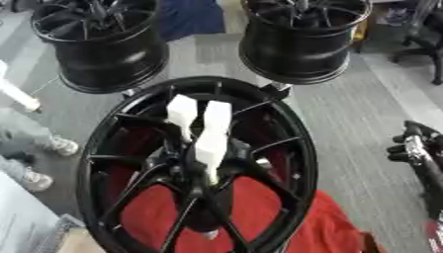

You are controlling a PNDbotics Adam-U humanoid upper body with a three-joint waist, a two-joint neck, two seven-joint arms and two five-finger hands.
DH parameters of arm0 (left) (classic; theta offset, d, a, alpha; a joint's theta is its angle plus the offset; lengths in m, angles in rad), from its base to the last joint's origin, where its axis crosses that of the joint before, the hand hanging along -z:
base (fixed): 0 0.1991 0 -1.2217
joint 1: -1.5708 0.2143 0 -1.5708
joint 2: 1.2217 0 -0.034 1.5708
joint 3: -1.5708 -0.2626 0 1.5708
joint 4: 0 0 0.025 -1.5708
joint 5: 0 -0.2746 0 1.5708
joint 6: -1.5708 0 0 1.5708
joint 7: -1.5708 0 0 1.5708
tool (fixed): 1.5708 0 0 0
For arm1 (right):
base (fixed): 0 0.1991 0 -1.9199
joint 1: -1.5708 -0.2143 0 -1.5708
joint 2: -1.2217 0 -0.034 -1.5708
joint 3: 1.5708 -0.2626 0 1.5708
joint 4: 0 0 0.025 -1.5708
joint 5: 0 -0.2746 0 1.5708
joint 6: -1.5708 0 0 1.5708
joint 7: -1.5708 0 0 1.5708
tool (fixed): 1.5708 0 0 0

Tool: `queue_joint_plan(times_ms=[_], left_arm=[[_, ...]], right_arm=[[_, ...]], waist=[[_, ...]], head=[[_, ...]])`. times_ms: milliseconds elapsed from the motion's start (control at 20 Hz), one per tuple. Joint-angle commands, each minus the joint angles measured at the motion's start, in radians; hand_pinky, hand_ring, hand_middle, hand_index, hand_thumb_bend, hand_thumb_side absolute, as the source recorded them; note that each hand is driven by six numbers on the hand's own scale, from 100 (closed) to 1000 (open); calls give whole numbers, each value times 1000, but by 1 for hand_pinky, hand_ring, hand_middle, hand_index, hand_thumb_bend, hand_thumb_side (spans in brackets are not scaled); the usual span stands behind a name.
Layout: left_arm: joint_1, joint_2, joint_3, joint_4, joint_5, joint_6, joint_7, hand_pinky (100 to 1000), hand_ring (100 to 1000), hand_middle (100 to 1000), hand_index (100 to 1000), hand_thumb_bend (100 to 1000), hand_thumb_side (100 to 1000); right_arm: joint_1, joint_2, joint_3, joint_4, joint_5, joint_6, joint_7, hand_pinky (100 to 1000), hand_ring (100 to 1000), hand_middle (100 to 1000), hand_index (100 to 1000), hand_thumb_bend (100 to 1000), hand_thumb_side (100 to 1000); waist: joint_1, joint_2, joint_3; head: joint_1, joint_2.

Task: Pull the pin out of the wheel hub.

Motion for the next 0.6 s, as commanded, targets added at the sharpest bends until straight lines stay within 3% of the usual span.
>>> queue_joint_plan(times_ms=[50,100,200,300,500,600], left_arm=[[45,12,88,74,-51,51,38,636,589,845,922,196,491],[74,4,113,103,-69,68,55,642,597,880,938,262,672],[128,-13,168,160,-104,104,90,643,599,903,950,313,801],[144,-31,207,217,-139,138,125,642,597,910,951,314,834],[120,-55,213,313,-208,182,199,639,595,905,948,279,836],[132,-77,179,358,-236,166,372,631,586,879,936,198,786]], right_arm=[[-2,-4,-8,-14,6,0,-6,582,570,571,797,100,578],[-2,-4,-6,-14,6,1,-5,582,570,571,797,100,577],[-1,-5,-2,-14,5,1,-1,582,570,571,797,100,576],[-1,-5,0,-13,4,1,2,581,570,571,797,100,576],[1,-6,2,-12,3,1,5,582,570,571,797,100,577],[-1,-5,4,-12,3,0,7,582,570,571,797,100,575]], waist=[[-1,-7,5],[-2,-8,4],[-4,-11,-2],[-6,-13,-5],[-7,-16,-2],[-7,-17,-7]], head=[[-4,-2],[-2,-2],[6,-2],[11,-2],[17,-2],[20,-2]])
